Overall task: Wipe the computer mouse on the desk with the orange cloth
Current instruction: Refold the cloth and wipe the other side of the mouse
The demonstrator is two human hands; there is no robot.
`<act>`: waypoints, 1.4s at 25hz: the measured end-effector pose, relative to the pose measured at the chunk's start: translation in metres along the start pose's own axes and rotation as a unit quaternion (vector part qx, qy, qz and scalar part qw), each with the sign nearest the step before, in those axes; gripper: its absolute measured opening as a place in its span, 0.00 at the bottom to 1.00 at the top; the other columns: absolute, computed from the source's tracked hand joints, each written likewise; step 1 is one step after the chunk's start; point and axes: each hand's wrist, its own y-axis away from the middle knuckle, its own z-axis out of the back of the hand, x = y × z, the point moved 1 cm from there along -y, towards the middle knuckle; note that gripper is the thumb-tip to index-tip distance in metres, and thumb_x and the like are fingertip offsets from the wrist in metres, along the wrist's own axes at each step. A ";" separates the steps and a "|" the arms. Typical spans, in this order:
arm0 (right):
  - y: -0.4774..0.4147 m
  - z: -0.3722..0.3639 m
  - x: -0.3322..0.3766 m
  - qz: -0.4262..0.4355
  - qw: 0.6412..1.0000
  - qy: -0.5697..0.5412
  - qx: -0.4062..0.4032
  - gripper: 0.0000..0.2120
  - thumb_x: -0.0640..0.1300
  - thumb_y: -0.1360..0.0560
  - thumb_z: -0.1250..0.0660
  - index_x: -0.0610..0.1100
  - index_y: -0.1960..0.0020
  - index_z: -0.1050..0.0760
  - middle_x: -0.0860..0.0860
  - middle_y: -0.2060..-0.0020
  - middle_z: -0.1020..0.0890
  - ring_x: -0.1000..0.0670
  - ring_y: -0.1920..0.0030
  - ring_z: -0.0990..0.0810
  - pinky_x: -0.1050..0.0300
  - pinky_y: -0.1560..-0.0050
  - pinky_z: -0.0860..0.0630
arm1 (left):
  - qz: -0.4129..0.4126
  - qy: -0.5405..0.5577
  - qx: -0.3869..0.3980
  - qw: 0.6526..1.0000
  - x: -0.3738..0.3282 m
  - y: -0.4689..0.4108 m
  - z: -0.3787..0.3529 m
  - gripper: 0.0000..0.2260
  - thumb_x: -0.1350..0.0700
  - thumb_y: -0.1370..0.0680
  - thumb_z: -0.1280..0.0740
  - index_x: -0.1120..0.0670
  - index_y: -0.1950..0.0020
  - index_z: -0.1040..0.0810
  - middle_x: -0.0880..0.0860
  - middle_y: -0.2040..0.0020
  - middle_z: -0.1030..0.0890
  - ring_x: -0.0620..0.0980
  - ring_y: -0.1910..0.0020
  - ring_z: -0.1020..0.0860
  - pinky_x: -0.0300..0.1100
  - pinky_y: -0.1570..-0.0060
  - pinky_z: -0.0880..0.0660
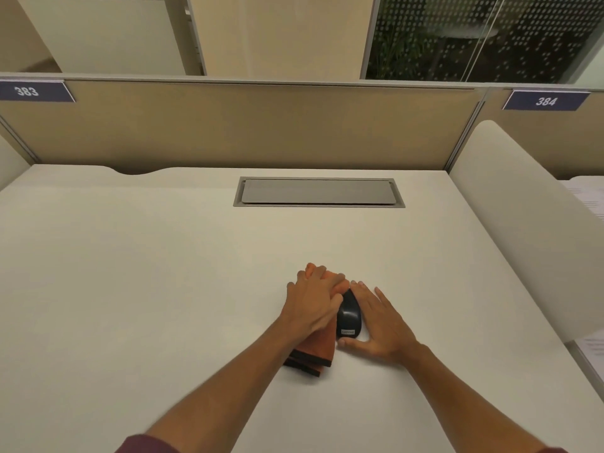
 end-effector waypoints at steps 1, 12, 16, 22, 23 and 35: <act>0.000 0.000 0.001 0.001 1.000 -0.001 -0.001 0.52 0.75 0.31 0.39 0.49 0.21 0.57 0.54 0.21 0.48 0.58 0.22 0.56 0.54 0.23 0.60 | -0.010 -0.014 0.011 1.000 0.000 -0.001 -0.002 0.17 0.49 0.20 0.44 0.43 0.31 0.30 0.52 0.31 0.30 0.58 0.35 0.32 0.57 0.40 0.31; 0.001 0.000 -0.001 -0.008 1.000 -0.008 -0.010 0.51 0.76 0.32 0.39 0.50 0.21 0.55 0.54 0.21 0.47 0.57 0.22 0.54 0.52 0.22 0.57 | -0.026 -0.064 0.011 0.998 0.002 -0.009 0.003 0.17 0.49 0.18 0.45 0.45 0.30 0.32 0.53 0.28 0.33 0.58 0.33 0.32 0.58 0.37 0.32; 0.001 -0.001 0.000 -0.007 1.000 -0.009 -0.013 0.51 0.76 0.32 0.39 0.50 0.21 0.54 0.55 0.22 0.47 0.58 0.23 0.54 0.50 0.21 0.55 | -0.034 -0.090 0.009 0.995 0.002 0.000 -0.005 0.16 0.51 0.20 0.43 0.44 0.31 0.32 0.54 0.31 0.32 0.58 0.37 0.31 0.56 0.41 0.31; 0.001 -0.002 0.000 -0.010 1.000 0.003 -0.008 0.52 0.76 0.32 0.39 0.49 0.21 0.55 0.54 0.21 0.48 0.58 0.23 0.55 0.51 0.21 0.57 | 0.021 -0.056 -0.004 0.998 0.011 0.001 -0.001 0.14 0.51 0.19 0.45 0.45 0.34 0.30 0.53 0.32 0.30 0.57 0.37 0.31 0.56 0.40 0.31; 0.001 -0.002 0.000 -0.010 1.000 -0.001 -0.011 0.51 0.76 0.32 0.39 0.49 0.21 0.54 0.53 0.21 0.47 0.58 0.23 0.55 0.52 0.21 0.57 | 0.015 -0.042 -0.014 0.999 0.010 0.004 -0.002 0.14 0.51 0.19 0.45 0.45 0.33 0.31 0.53 0.31 0.31 0.58 0.36 0.31 0.56 0.40 0.31; 0.003 -0.002 0.000 -0.013 1.000 -0.001 -0.016 0.50 0.75 0.32 0.39 0.49 0.21 0.54 0.54 0.22 0.46 0.57 0.22 0.52 0.53 0.21 0.56 | -0.139 -0.028 -0.014 0.990 0.048 0.046 -0.017 0.24 0.46 0.26 0.47 0.38 0.29 0.35 0.48 0.29 0.32 0.55 0.39 0.29 0.51 0.46 0.27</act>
